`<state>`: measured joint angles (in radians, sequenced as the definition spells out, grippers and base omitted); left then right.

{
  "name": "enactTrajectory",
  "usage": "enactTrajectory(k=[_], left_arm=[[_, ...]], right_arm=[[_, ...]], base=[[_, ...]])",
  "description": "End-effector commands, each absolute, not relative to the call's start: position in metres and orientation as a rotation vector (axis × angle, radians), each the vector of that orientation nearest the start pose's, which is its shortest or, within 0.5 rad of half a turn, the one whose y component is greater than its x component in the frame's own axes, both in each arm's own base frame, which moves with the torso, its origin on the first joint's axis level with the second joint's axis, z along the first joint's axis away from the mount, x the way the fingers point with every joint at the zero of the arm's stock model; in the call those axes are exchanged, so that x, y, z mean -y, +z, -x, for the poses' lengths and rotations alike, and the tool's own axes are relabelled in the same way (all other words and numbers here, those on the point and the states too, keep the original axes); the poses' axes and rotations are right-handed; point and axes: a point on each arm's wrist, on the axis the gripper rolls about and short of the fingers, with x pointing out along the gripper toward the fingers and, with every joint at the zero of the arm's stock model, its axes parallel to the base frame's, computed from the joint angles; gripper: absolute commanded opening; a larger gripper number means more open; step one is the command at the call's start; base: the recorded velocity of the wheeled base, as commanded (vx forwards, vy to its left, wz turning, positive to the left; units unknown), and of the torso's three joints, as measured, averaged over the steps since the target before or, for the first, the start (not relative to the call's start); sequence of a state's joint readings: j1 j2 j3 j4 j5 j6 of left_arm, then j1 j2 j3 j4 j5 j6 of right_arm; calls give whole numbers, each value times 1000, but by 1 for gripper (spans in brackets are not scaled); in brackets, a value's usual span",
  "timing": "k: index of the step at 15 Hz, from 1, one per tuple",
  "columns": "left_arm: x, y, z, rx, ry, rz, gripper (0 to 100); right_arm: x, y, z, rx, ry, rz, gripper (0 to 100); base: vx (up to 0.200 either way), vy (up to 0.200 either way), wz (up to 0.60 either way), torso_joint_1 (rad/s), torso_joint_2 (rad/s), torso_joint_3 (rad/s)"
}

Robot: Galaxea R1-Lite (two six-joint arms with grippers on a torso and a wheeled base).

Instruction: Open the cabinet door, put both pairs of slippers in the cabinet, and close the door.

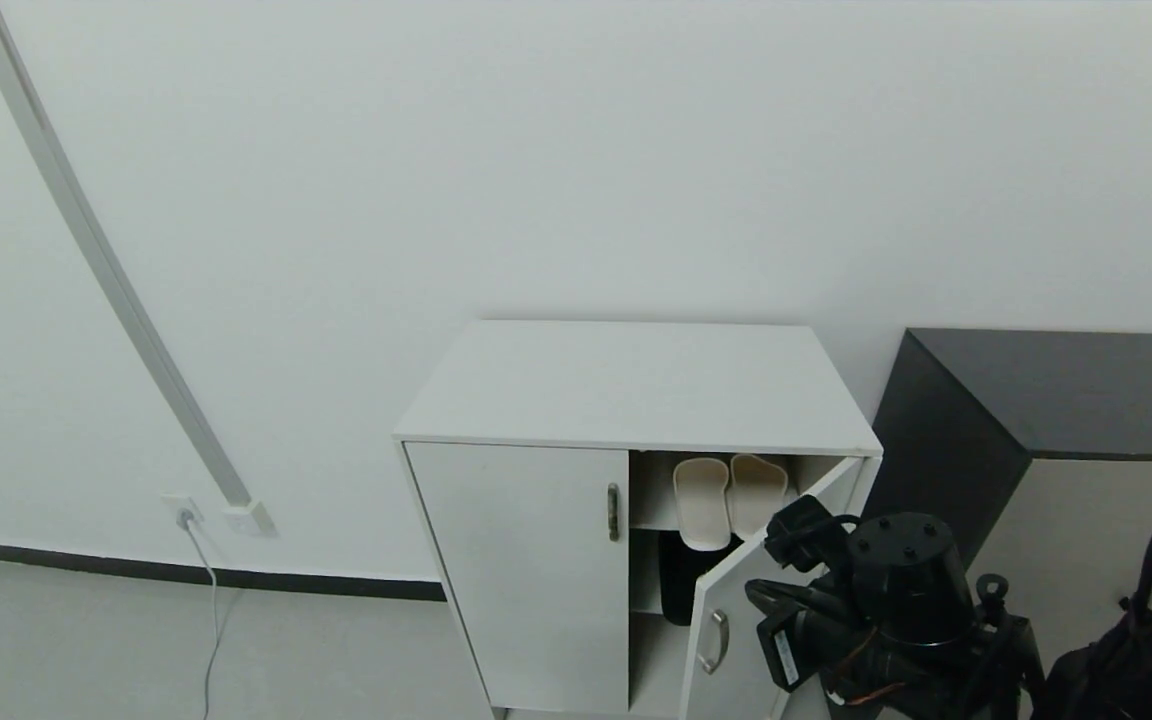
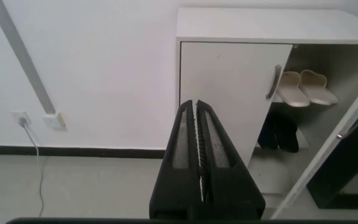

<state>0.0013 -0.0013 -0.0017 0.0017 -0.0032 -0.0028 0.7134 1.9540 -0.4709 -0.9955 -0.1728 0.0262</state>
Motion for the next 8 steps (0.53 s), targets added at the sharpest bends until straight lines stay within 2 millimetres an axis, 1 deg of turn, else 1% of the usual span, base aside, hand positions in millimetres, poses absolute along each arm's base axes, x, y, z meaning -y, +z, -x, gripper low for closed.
enactTrajectory(k=[1, 4, 5, 8], left_arm=[[0, 76, 23, 0, -2, 3, 0], [0, 76, 23, 0, -2, 3, 0], [0, 76, 23, 0, -2, 3, 0], [0, 76, 23, 0, -2, 3, 0]], right_arm=[[-194, 56, -231, -463, 520, 188, 0], [-200, 55, -239, -449, 503, 184, 0], [-206, 54, -248, -431, 462, 181, 0], [-216, 53, -262, -401, 458, 168, 0]], base=[[0, 0, 0, 0, 0, 0], [0, 0, 0, 0, 0, 0], [0, 0, 0, 0, 0, 0], [0, 0, 0, 0, 0, 0]])
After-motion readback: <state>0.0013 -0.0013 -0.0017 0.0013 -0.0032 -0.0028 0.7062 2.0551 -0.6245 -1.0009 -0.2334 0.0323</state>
